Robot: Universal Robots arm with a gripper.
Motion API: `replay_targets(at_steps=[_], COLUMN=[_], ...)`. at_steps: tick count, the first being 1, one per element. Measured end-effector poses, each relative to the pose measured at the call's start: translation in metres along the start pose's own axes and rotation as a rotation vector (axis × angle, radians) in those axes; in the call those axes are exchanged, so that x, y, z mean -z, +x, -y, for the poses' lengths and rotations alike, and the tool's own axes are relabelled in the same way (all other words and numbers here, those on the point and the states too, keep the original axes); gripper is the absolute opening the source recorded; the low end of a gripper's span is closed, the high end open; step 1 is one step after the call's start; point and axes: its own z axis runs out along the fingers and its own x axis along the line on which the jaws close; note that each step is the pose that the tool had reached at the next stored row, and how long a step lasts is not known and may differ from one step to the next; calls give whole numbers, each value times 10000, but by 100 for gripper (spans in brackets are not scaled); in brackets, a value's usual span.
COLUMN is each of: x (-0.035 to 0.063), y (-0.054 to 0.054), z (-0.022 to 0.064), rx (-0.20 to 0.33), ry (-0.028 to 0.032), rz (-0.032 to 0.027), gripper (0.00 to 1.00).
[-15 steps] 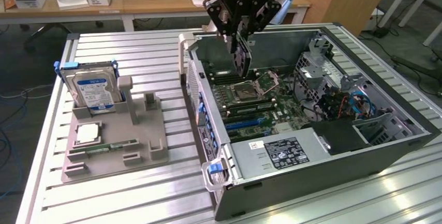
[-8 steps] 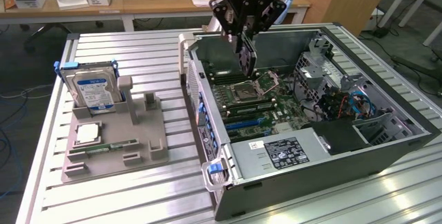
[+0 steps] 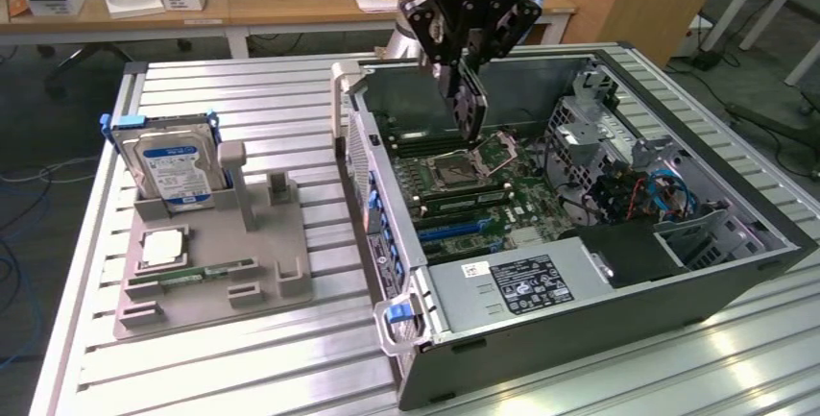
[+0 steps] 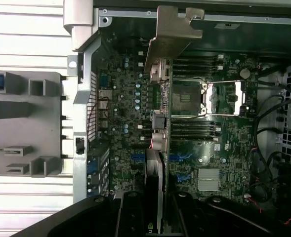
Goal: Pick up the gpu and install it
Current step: 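Pick up the gpu and move the gpu toward the slot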
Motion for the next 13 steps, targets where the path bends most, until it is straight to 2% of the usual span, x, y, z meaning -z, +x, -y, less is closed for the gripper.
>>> replay_targets(at_steps=[13], x=[-3], y=[-167], z=[1], rx=[-10], ry=[0], rz=[0], gripper=[27])
